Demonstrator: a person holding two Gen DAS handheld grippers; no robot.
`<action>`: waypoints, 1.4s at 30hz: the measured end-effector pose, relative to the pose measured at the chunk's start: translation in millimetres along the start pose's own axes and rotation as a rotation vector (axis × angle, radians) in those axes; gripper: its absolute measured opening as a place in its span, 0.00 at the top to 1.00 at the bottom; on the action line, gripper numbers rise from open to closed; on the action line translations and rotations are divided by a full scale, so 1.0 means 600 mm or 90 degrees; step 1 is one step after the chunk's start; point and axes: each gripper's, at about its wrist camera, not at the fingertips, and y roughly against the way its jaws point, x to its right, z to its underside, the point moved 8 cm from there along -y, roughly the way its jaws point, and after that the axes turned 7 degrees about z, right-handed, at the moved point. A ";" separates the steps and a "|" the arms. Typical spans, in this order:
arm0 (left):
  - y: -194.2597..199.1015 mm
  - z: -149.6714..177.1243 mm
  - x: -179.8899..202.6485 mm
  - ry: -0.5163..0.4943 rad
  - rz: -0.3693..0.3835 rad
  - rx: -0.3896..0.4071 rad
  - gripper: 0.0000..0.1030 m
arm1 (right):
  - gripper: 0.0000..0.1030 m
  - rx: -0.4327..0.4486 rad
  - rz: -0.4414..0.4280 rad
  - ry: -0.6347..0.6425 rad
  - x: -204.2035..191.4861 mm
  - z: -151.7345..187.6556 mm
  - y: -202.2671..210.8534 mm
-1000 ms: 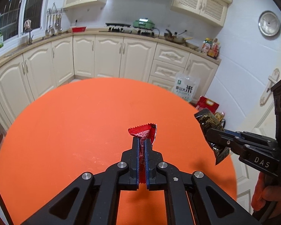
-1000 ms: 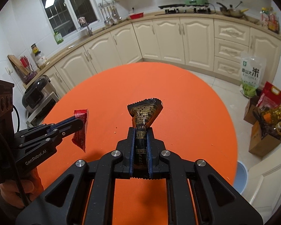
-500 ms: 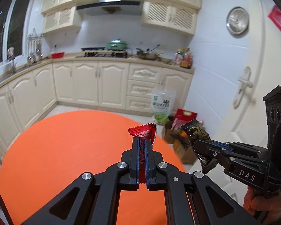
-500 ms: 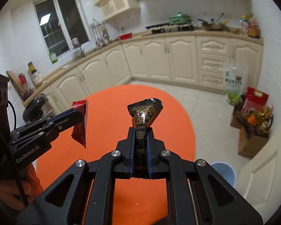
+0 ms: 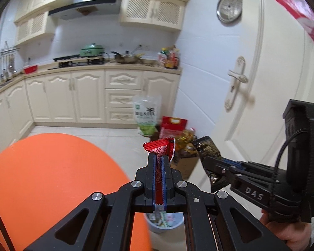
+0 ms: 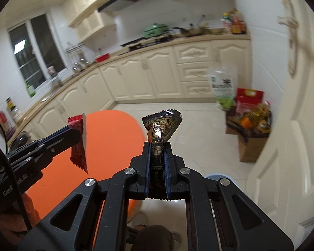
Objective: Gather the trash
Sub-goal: 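Carry the red and black wrappers with both tools to the blue bin, then open both tools over the blue bin, dropping both wrappers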
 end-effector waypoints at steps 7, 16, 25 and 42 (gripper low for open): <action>-0.065 -0.007 0.042 0.000 0.037 -0.040 0.99 | 0.89 -0.031 0.044 -0.058 0.125 0.017 -0.035; -0.221 -0.039 0.040 0.023 0.049 -0.132 0.99 | 0.89 -0.104 0.068 -0.118 0.237 0.063 -0.138; -0.410 -0.085 0.052 0.063 0.041 -0.223 0.98 | 0.88 -0.188 0.062 -0.159 0.301 0.116 -0.266; -0.470 -0.100 0.075 0.029 -0.064 -0.253 0.01 | 0.00 -0.190 0.114 -0.257 0.370 0.140 -0.287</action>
